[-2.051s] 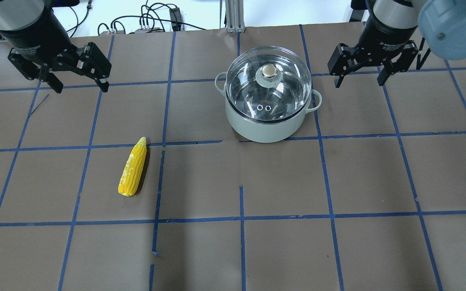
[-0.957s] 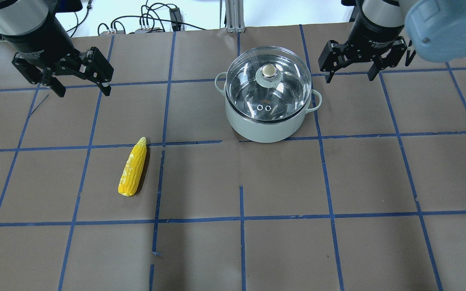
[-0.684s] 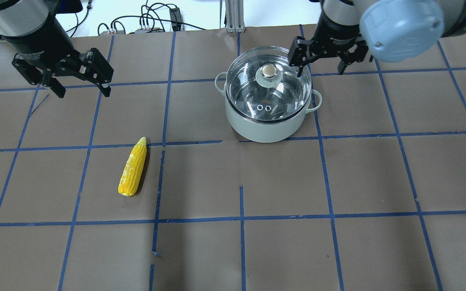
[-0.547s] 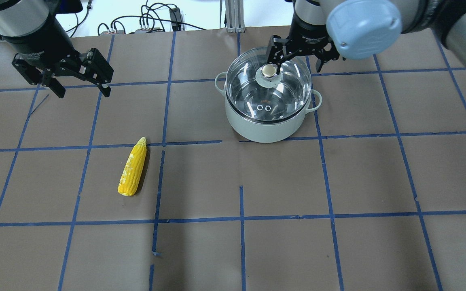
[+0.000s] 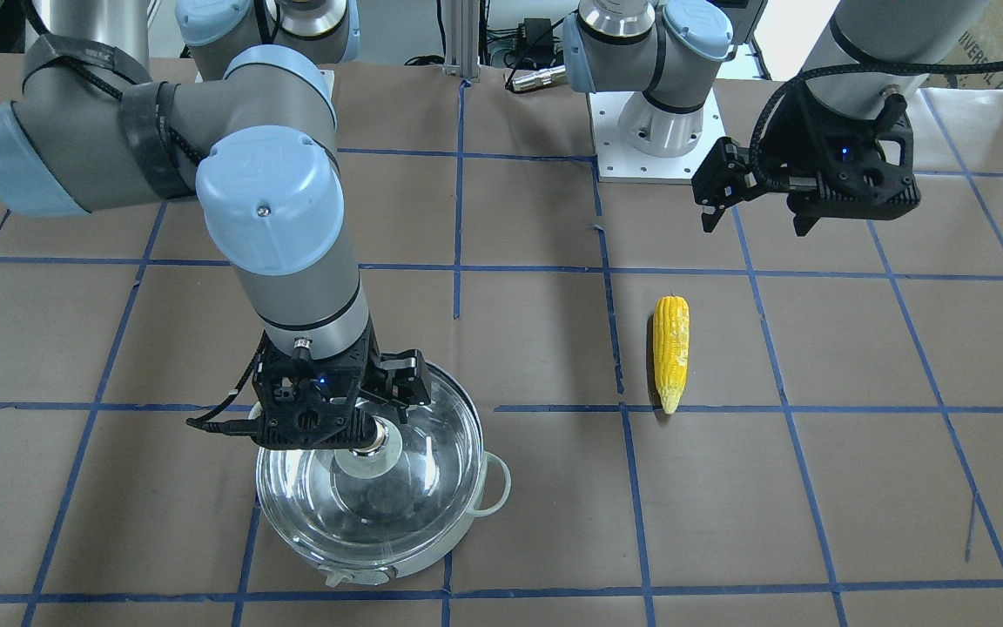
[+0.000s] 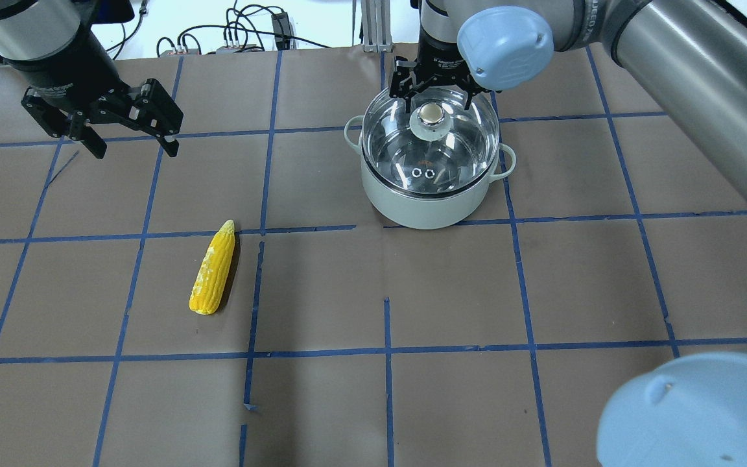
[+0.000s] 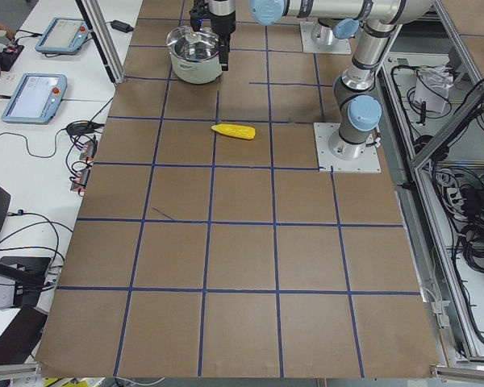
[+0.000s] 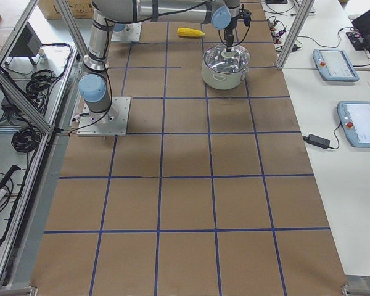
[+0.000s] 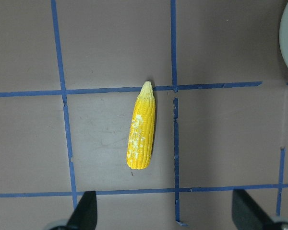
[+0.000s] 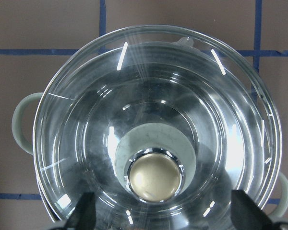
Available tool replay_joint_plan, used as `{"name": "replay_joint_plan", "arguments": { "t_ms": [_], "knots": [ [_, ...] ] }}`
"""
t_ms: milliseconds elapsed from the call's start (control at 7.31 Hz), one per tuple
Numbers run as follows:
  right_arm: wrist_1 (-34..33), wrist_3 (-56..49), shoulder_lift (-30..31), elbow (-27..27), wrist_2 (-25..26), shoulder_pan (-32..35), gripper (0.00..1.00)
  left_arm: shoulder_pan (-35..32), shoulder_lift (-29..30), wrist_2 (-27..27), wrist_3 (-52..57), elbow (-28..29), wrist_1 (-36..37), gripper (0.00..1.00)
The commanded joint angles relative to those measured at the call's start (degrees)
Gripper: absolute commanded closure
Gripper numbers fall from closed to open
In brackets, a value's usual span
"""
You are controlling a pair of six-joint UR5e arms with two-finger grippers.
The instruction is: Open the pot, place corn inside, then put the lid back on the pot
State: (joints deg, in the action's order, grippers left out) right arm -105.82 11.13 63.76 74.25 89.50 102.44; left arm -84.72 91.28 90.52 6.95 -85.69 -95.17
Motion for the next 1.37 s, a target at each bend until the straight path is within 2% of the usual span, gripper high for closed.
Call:
{"name": "replay_joint_plan", "arguments": {
  "t_ms": [0, 274, 410, 684, 821, 957, 1231],
  "knots": [
    [-2.79, 0.03, -2.66, -0.16, 0.15, 0.04, 0.01, 0.0, 0.04, -0.25, -0.01, -0.01, 0.07, 0.0],
    [-4.47, 0.03, -3.99, -0.16, 0.15, 0.04, 0.01, 0.0, 0.04, -0.43, -0.01, -0.01, 0.16, 0.0],
    [-4.39, -0.06, -3.99, -0.16, 0.24, 0.04, 0.08, 0.0, 0.04, -0.6, -0.1, -0.01, 0.16, 0.0],
    [-3.69, 0.03, -3.99, -0.16, 0.33, -0.05, 0.49, 0.0, 0.04, -0.61, -0.1, -0.01, 0.16, 0.0],
    [-3.34, 0.03, -3.73, -0.16, 0.24, -0.05, 0.61, 0.0, 0.04, -0.61, -0.1, -0.01, 0.16, 0.0],
    [-1.16, -0.06, -3.38, -0.6, 0.24, -0.14, 0.7, 0.0, 0.04, -0.61, -0.1, -0.01, 0.16, 0.0],
    [3.67, -0.06, -2.25, -3.31, 0.24, -0.67, 0.74, 0.0, 0.04, -0.61, -0.1, -0.01, 0.16, 0.0]
  ]
}}
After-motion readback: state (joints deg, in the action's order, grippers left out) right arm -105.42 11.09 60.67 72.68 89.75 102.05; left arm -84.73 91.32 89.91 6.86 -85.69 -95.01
